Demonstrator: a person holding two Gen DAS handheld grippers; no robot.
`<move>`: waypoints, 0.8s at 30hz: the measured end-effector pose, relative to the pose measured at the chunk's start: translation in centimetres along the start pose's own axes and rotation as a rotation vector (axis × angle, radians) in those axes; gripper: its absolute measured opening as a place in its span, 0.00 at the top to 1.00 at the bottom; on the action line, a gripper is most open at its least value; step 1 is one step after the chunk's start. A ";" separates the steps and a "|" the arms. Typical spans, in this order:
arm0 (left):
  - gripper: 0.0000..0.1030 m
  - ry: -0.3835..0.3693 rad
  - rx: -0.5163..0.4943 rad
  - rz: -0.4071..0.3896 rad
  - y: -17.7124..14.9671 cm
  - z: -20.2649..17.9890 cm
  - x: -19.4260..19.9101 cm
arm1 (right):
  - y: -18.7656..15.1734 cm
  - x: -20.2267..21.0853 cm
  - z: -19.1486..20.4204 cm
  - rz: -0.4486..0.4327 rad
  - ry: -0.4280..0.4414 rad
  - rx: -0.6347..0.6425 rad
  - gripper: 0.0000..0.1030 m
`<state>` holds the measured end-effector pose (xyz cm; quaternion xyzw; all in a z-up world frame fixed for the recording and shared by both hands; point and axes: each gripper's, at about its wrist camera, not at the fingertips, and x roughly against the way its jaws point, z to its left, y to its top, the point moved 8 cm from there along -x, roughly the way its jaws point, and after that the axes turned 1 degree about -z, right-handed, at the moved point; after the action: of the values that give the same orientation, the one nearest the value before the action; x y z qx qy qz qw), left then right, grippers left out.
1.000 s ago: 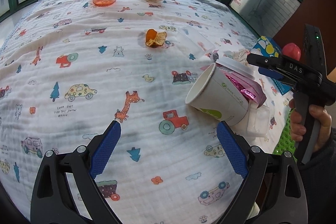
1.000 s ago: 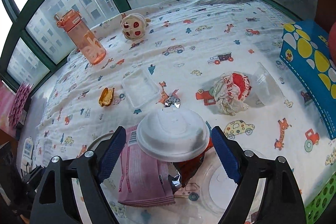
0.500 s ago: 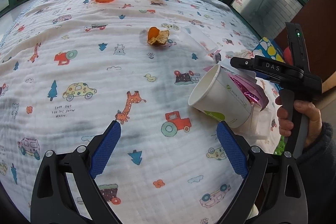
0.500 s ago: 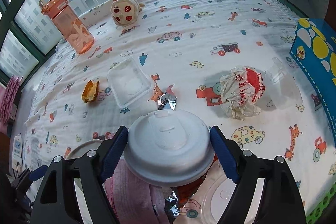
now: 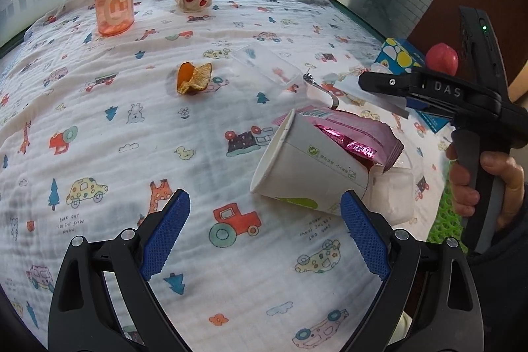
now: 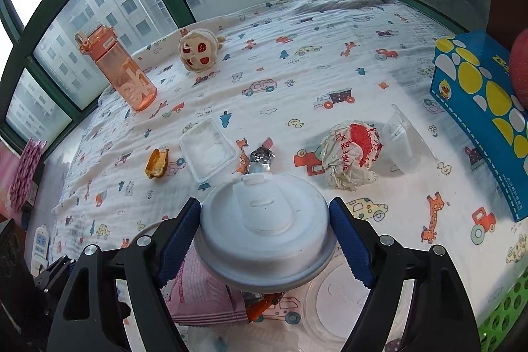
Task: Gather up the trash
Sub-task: 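Grasp the white plastic lid with the right tool while the left tool grasps the paper cup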
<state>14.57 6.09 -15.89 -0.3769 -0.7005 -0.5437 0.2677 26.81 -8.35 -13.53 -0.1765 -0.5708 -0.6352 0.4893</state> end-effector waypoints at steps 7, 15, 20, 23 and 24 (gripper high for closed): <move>0.12 0.028 -0.156 0.040 -0.8 -2.3 -1.7 | -0.4 3.3 -0.5 -0.053 0.034 -0.031 0.26; 0.11 0.074 -0.266 0.060 -1.5 -3.9 -3.2 | -1.0 5.0 -0.8 -0.074 0.059 -0.051 0.26; 0.11 0.093 -0.272 0.064 -1.5 -4.0 -3.9 | -1.3 5.1 -1.3 -0.078 0.060 -0.069 0.26; 0.11 0.097 -0.271 0.052 -1.1 -4.0 -4.1 | -1.5 5.3 -1.6 -0.079 0.057 -0.075 0.26; 0.11 0.095 -0.270 0.047 -1.0 -4.0 -4.1 | -1.6 5.3 -1.7 -0.080 0.057 -0.079 0.26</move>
<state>15.97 1.17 -18.59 -0.3997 -0.5984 -0.6438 0.2602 23.61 -12.36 -10.73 -0.1546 -0.5377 -0.6810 0.4725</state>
